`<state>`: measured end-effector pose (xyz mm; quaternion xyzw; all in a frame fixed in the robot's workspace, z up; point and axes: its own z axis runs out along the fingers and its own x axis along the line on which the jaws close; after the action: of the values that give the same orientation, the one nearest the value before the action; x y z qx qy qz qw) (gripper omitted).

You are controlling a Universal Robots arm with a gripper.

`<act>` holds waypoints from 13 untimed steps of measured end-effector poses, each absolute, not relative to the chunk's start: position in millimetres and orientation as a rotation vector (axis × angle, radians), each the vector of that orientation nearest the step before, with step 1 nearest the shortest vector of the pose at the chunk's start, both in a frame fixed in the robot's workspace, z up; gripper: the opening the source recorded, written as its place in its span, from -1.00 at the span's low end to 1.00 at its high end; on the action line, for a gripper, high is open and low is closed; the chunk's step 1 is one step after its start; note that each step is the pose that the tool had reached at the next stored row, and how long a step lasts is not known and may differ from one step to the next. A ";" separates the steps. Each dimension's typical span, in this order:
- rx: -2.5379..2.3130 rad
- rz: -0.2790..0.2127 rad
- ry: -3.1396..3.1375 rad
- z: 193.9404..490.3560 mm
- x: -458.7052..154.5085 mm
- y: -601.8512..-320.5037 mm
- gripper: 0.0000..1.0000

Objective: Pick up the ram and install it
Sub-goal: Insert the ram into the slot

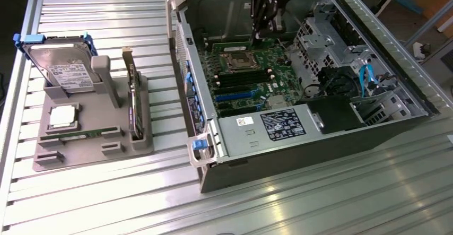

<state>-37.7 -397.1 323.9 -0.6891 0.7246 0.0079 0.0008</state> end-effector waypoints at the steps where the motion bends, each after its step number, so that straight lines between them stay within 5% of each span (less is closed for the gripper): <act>1: -2.164 0.025 2.275 323.2 -37.7 -397.1 -0.76; 13: -2.164 0.025 2.275 310.2 -37.7 -397.1 -0.76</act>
<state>-37.7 -397.1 310.2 -0.6891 0.7246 0.0079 0.0007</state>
